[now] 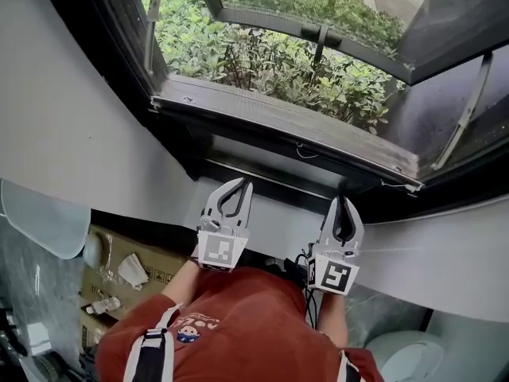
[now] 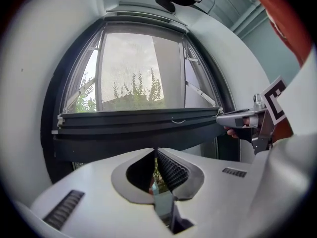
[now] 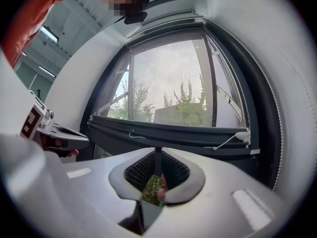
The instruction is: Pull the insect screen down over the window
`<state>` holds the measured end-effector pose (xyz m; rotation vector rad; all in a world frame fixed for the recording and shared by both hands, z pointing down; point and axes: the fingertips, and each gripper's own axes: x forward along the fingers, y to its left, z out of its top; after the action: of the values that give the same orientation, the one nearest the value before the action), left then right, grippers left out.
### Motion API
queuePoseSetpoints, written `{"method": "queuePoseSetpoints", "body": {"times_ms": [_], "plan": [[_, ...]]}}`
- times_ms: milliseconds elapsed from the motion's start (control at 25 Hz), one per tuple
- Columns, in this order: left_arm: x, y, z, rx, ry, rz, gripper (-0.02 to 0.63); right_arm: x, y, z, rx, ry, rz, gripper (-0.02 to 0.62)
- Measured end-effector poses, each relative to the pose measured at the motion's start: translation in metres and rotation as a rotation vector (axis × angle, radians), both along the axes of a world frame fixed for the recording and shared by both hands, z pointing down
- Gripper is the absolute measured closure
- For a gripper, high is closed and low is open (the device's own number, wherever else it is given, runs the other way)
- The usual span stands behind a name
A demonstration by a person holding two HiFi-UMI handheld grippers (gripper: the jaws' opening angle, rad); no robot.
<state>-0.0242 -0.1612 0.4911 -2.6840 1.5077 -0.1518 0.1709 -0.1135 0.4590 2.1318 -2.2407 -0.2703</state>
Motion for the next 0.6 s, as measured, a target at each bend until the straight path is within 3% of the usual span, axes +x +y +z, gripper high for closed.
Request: {"method": "queuePoseSetpoints", "body": {"times_ms": [40, 160, 600], "plan": [[-0.0003, -0.0005, 0.0000, -0.003, 0.005, -0.007, 0.601, 0.0016, 0.0006, -0.0006, 0.003, -0.003, 0.006, 0.555], [0.0001, -0.0020, 0.0014, 0.012, -0.006, -0.013, 0.601, 0.0039, 0.0019, -0.0008, 0.003, 0.000, 0.012, 0.583], [0.0043, 0.0002, -0.0069, 0.024, 0.003, -0.002, 0.601, 0.0078, 0.0030, -0.0027, 0.008, 0.010, 0.024, 0.584]]}}
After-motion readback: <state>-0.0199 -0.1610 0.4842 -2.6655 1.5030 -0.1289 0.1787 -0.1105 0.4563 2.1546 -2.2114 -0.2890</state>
